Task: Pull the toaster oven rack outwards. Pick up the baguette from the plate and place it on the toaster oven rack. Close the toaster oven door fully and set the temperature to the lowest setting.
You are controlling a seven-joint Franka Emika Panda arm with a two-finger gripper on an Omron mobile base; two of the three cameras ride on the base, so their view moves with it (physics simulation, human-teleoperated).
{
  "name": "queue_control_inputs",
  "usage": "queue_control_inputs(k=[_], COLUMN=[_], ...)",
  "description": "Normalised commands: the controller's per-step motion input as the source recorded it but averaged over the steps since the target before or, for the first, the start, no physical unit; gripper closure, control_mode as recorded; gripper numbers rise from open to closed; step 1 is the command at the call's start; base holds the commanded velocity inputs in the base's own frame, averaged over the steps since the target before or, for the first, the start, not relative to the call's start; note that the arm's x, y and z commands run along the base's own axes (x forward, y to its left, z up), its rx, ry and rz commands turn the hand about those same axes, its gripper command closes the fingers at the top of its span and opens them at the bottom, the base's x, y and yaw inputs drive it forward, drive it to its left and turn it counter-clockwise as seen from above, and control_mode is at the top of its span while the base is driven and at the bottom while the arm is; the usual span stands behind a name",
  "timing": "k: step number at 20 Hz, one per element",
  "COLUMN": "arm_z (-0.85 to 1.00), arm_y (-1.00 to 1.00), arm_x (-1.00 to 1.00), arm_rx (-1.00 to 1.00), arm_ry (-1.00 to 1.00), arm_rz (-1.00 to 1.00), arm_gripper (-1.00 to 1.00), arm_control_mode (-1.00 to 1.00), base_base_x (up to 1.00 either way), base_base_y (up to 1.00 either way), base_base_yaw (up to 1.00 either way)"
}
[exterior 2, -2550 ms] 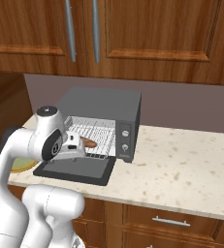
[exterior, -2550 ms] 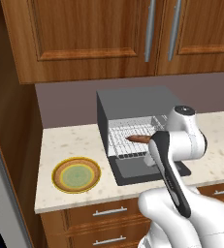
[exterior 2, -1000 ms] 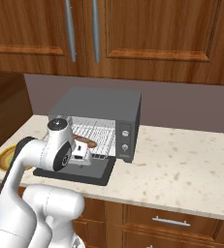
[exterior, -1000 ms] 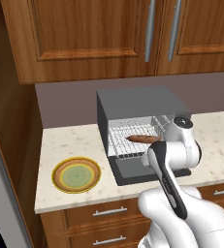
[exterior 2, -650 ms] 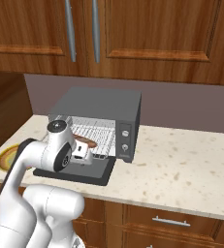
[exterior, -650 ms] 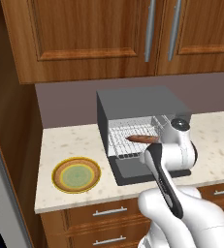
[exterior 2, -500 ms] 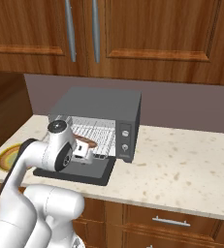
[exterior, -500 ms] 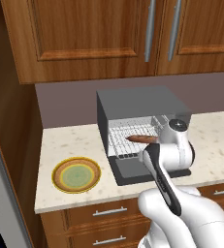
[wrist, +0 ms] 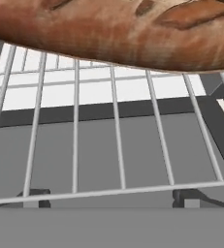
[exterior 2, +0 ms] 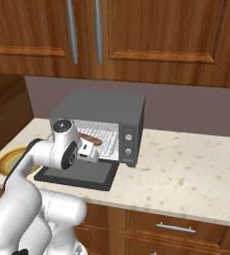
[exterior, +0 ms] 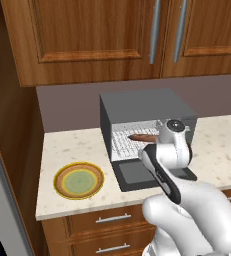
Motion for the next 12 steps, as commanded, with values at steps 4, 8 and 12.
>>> queue_control_inputs(k=[4,8,12], arm_z=[0.06,0.14,0.14], arm_y=[0.00,0.01,0.03], arm_x=[0.39,0.38,0.31], arm_rx=[0.00,0.00,0.00], arm_ry=[-0.01,0.00,-0.01], arm_rz=[-0.06,-0.07,-0.06], arm_gripper=[-1.00,-1.00,-1.00], arm_control_mode=[-1.00,-1.00,-1.00], base_base_x=[0.00,0.00,0.00], base_base_y=[0.00,0.00,0.00], base_base_yaw=[0.00,0.00,0.00])
